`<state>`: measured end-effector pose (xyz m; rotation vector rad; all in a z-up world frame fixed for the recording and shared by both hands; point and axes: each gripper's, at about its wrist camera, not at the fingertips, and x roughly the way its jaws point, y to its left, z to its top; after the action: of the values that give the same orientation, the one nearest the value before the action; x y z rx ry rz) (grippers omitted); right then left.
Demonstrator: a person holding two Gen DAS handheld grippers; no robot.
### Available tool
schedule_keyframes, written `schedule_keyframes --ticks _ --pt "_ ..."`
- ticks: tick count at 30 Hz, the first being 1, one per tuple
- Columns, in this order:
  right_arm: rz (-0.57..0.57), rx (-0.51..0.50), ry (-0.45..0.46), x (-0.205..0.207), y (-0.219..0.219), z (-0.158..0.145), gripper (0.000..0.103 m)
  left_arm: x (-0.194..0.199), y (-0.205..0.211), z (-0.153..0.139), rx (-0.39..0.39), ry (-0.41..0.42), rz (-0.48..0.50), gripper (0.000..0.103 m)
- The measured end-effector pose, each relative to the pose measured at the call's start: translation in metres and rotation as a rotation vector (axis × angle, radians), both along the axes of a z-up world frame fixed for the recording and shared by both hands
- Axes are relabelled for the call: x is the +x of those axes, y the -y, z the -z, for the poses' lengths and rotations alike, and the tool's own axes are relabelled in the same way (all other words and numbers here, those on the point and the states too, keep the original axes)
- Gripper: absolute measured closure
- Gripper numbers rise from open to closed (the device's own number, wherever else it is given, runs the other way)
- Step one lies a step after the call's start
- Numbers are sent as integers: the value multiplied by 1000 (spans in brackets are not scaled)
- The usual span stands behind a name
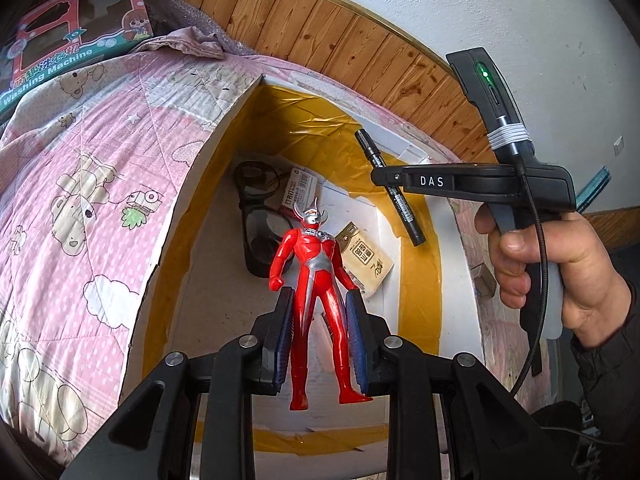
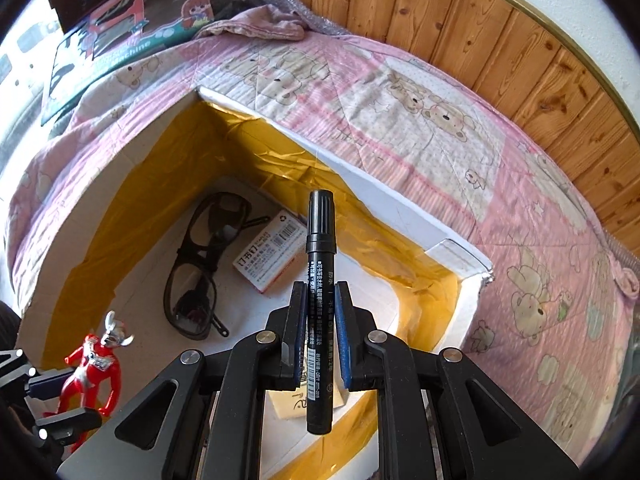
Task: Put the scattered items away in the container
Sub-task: 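Lower the figure and marker into the box and open both tools, then withdraw both open tools from the box toward the remaining items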
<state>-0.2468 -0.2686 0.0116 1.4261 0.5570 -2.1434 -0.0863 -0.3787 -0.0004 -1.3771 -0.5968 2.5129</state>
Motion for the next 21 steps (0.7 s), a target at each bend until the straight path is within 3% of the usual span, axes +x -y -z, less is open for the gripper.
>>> schedule_keyframes --ticks 1,2,3,9,13,21 --pt "6 12 -1 -2 -1 4 76 -2 0 3 2 17 5 76" --pt "20 14 -8 -4 -3 5 62 -4 0 6 6 32 3 74" --pt "33 0 -9 -5 -5 4 61 -4 2 9 11 45 -1 71" --pt "86 -149 26 10 -25 -24 61 8 10 5 38 37 -21 71" --pt "102 -257 44 36 -38 -46 61 16 9 -2 17 30 -26 71" --pt "79 -381 88 103 -55 -55 61 37 -15 -19 -108 2 -5 71"
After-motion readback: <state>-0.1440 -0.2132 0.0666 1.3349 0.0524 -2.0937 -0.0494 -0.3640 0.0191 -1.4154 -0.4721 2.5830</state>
